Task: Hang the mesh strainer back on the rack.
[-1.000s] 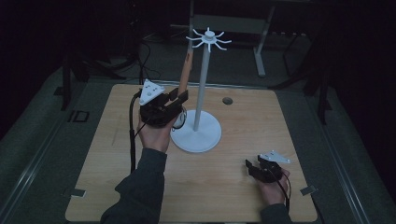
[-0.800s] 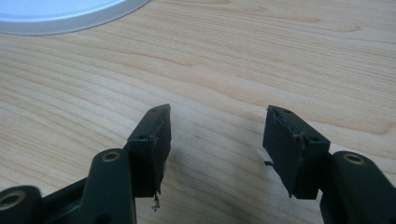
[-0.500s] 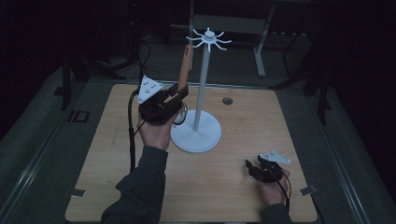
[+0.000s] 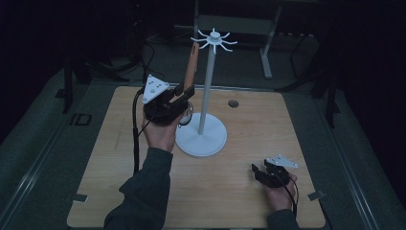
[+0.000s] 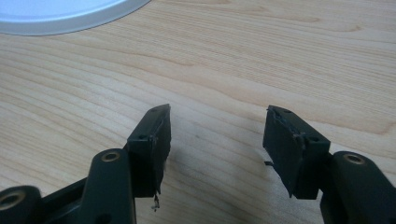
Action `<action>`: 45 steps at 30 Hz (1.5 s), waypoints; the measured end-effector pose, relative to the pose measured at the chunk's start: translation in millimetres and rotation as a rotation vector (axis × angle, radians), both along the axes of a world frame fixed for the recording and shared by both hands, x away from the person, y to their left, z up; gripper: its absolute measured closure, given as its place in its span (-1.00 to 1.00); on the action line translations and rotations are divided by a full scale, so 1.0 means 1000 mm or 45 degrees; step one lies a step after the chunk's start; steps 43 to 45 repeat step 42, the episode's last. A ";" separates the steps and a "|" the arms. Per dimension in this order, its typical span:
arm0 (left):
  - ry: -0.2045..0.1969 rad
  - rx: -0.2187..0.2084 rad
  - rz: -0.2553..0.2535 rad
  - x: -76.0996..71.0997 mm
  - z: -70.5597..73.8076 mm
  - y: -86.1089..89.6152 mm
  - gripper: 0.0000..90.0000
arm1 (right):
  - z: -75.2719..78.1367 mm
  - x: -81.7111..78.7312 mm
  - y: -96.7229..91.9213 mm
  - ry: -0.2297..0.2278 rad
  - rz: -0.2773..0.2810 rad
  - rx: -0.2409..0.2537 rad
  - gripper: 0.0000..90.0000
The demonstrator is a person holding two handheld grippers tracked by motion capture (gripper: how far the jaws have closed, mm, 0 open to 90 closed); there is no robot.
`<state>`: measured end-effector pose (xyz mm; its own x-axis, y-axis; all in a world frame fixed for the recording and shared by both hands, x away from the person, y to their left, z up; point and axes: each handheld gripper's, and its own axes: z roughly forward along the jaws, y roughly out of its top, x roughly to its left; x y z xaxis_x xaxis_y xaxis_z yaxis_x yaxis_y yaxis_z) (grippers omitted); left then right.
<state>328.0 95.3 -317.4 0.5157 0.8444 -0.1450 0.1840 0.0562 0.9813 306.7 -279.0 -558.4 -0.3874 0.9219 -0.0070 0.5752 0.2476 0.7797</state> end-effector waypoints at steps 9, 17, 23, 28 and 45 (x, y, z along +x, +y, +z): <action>0.058 0.040 -0.034 0.013 0.000 -0.007 0.54 | 0.000 0.000 0.000 -0.001 0.000 0.001 -0.08; 0.074 0.059 -0.040 0.022 0.001 -0.012 0.54 | 0.000 0.000 0.000 -0.003 0.003 -0.003 -0.08; 0.091 0.057 -0.048 0.024 -0.001 -0.010 0.41 | 0.000 0.000 0.000 -0.002 0.004 -0.001 -0.09; 0.082 0.045 -0.026 0.023 -0.003 -0.006 0.15 | 0.000 0.000 0.000 -0.003 0.004 -0.001 -0.09; 0.047 0.026 -0.041 0.006 -0.001 0.001 0.09 | 0.000 0.000 0.000 0.000 -0.002 -0.001 -0.11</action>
